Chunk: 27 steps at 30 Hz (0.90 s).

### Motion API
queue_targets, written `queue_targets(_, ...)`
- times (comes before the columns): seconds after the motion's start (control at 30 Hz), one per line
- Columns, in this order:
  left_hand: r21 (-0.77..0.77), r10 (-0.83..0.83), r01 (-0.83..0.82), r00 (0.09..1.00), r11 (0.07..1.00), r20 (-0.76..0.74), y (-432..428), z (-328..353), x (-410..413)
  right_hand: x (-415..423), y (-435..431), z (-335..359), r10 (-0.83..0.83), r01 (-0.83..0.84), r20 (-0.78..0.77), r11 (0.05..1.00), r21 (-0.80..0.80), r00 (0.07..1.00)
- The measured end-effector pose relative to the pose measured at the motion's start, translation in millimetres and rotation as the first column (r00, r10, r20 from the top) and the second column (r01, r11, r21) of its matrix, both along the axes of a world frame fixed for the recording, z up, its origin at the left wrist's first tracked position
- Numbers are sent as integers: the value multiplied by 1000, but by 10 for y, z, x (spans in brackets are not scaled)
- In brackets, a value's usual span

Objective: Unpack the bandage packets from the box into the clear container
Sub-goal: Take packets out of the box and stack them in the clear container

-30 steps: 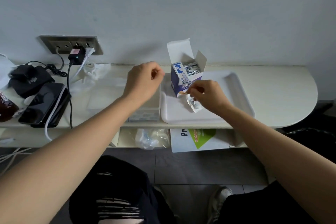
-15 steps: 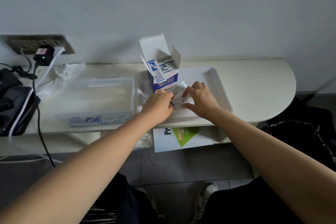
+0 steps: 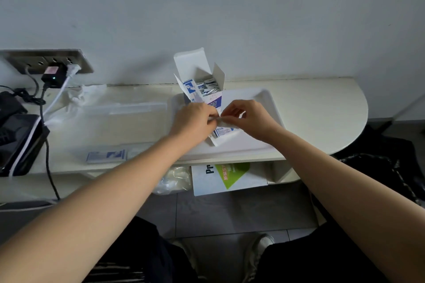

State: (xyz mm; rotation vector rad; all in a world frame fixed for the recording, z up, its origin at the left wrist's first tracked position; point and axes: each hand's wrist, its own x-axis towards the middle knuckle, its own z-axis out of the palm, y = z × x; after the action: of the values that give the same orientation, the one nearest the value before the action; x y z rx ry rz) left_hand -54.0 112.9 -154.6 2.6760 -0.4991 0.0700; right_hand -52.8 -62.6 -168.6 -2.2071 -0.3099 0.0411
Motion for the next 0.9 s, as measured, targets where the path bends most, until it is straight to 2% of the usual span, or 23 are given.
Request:
queue_targets(0.13, -35, -10, 8, 999, 999, -38, 420, 335, 38, 23, 227, 126, -5, 7, -17, 993, 116, 1000)
queue_targets(0.27, -30, 45, -47, 996, 998, -83, 807, 438, -37, -27, 598, 213, 94, -94, 6, 984, 151, 996)
queue_targets(0.37, -84, 63, -66, 997, 994, -35, 976, 493, -105, -55, 846, 268, 133, -133, 12, 971, 198, 991)
queue_targets(0.47, -76, 77, -79, 997, 994, -31, 1134, 556, -107, -43, 1010, 277, 135, -135, 15, 968, 212, 991)
queue_targets(0.57, -72, 140, -150, 983, 986, -121, 1377, 531, -51, -31, 1094, 214, 115, -104, -40, 972, 211, 992)
queue_targets(0.7, -88, 193, -228, 936, 970, -296, 1604, 340, 4, -70, 1167, 104, 140, -134, -68, 987, 91, 988)
queue_targets(0.8, -108, 164, -227, 897, 968, -411, 1556, 243, 32, -110, 1216, 69, 174, -174, -126, 985, 13, 977)
queue_targets(0.9, -61, 128, -188, 838, 980, -531, 1460, 170, 85, -130, 1243, 39, 181, -188, -136, 982, -37, 974)
